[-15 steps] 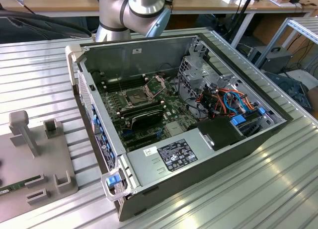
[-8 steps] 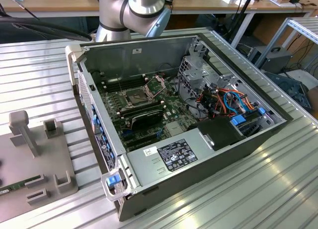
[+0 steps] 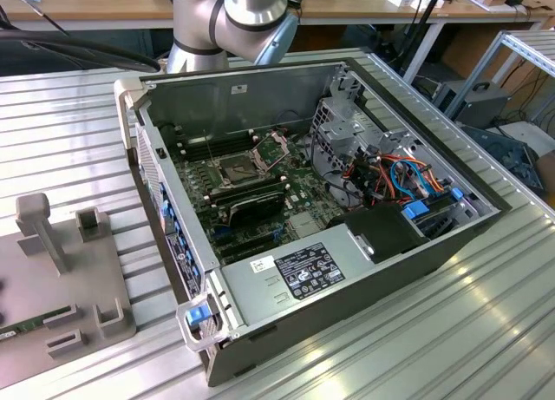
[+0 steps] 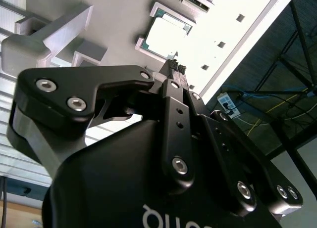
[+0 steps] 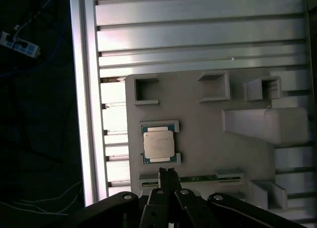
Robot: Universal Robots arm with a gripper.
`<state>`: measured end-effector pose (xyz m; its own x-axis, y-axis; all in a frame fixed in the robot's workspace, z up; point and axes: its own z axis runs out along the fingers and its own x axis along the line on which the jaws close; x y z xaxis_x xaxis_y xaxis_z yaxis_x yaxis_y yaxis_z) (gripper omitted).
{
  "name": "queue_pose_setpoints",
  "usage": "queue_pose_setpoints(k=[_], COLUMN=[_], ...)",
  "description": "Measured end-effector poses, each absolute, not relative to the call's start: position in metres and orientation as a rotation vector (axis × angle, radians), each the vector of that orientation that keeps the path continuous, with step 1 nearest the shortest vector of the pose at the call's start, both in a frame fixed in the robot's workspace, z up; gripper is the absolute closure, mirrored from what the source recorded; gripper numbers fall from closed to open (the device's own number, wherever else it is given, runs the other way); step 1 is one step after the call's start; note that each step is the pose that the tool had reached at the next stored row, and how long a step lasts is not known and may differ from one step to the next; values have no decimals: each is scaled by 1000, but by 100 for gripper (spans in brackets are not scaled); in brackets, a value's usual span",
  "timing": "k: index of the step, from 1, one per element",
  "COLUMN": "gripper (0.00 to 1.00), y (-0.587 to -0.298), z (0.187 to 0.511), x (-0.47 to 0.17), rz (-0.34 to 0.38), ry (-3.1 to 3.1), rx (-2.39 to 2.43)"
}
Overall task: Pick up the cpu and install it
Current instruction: 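Pick up the cpu and move it towards the insertion slot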
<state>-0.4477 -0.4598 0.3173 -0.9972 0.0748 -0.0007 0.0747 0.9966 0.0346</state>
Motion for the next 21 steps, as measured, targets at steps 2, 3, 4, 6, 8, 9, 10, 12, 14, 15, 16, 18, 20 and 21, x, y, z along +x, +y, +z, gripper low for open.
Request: queue_pose_setpoints(k=[2,3,4,6,8,9,10,12,14,15,16,18,20,21], gripper=[89,89,89,89,83,76,71,64,58,58,46,40,40,40], y=[-460,-460,-460,-460,-460,-460,-460,-460,-460,-460,-460,-460,-460,-460], z=[317,317,317,317,317,317,317,317,317,317,317,317,317,316], x=[-448,-448,-448,-448,-448,-448,-448,-448,-448,-448,-448,-448,-448,-448], rz=[54,54,54,54,54,54,54,54,54,54,54,54,54,55], ry=[3137,3137,3137,3137,3137,3137,3137,3137,3137,3137,3137,3137,3137,3136], rx=[117,117,117,118,117,118,117,117,117,118,117,118,118,117])
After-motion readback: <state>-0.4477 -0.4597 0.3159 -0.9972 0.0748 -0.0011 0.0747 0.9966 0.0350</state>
